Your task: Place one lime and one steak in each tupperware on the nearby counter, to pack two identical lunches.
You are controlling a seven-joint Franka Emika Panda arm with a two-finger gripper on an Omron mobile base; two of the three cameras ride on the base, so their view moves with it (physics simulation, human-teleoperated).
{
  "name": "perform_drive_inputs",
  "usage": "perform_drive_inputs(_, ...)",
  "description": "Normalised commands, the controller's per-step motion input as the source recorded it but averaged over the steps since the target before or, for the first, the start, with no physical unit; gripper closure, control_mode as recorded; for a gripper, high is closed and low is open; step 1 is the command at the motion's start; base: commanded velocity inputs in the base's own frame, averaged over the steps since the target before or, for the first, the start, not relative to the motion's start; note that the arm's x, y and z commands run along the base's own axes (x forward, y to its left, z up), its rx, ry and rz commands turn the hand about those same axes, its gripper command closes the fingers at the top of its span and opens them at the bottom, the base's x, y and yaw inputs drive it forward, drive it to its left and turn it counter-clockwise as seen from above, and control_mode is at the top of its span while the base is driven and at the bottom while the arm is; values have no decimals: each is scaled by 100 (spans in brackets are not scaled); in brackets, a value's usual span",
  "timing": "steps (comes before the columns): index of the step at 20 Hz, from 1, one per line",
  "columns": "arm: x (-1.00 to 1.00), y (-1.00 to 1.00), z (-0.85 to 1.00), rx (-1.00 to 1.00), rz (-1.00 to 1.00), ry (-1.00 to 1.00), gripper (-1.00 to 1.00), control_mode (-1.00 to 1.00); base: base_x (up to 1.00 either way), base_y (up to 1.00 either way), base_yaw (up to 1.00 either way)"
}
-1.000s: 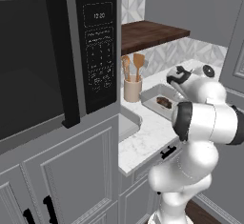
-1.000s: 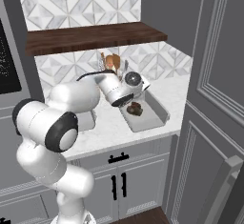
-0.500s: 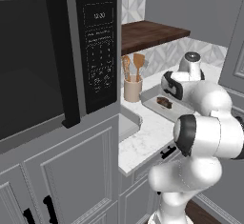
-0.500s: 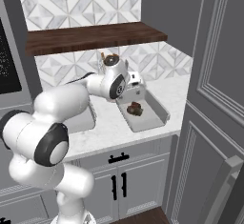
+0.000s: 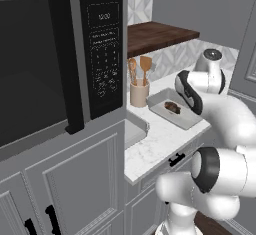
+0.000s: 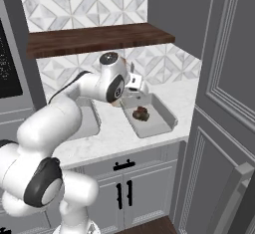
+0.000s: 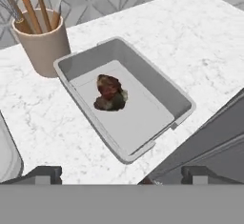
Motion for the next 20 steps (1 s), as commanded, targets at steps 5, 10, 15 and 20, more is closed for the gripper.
perform_drive_inputs(5, -48, 10, 23, 5, 0, -44, -100, -100, 0, 0, 0)
perform_drive_inputs(10, -36, 6, 29, 2, 0, -47, -100, -100, 0, 0, 0)
perform_drive_inputs(15, 0, 0, 0, 0, 0, 0, -100, 100, -55, 20, 0)
perform_drive_inputs(20, 0, 0, 0, 0, 0, 0, -100, 100, -87, 39, -3)
